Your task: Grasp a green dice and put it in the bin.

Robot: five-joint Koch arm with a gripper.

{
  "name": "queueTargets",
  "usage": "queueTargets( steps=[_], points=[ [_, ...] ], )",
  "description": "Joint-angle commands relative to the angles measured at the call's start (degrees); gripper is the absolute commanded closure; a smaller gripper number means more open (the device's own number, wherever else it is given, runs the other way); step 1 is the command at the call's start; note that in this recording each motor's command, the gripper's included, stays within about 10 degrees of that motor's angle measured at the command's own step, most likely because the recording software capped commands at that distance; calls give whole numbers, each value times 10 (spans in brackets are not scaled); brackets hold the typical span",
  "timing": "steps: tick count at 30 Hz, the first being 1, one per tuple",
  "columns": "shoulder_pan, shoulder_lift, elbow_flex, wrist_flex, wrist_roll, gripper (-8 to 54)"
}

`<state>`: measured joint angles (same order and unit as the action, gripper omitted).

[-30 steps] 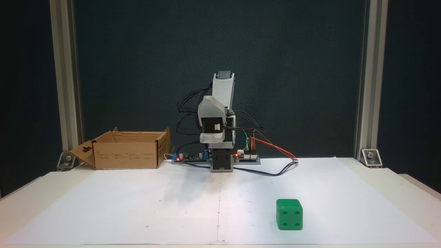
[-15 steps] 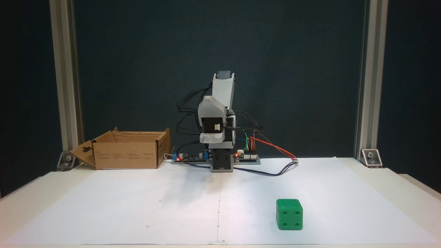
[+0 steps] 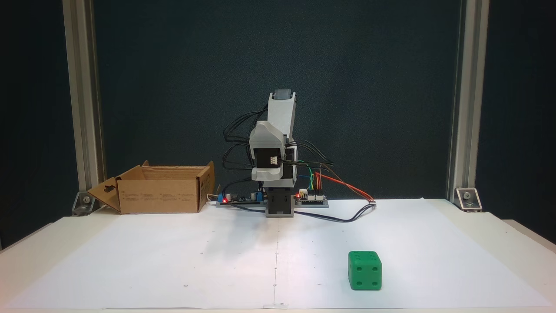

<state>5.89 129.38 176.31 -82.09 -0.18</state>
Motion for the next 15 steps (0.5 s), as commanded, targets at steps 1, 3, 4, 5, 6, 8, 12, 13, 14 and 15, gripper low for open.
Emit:
queueTargets(
  steps=[1, 3, 4, 5, 6, 8, 12, 13, 14, 15],
  points=[
    [2, 62, 30, -36, -32, 15],
    [6, 62, 30, -34, -33, 15],
    [7, 62, 30, -32, -33, 16],
    [5, 62, 30, -31, -32, 18],
    [4, 62, 29, -30, -31, 21],
    [1, 61, 24, -18, -30, 25],
    [-14, 62, -25, 110, -30, 24],
    [-17, 61, -46, 154, -30, 21],
    [-17, 61, -73, 190, -30, 18],
    [-17, 61, -102, 230, -30, 12]
  ],
)
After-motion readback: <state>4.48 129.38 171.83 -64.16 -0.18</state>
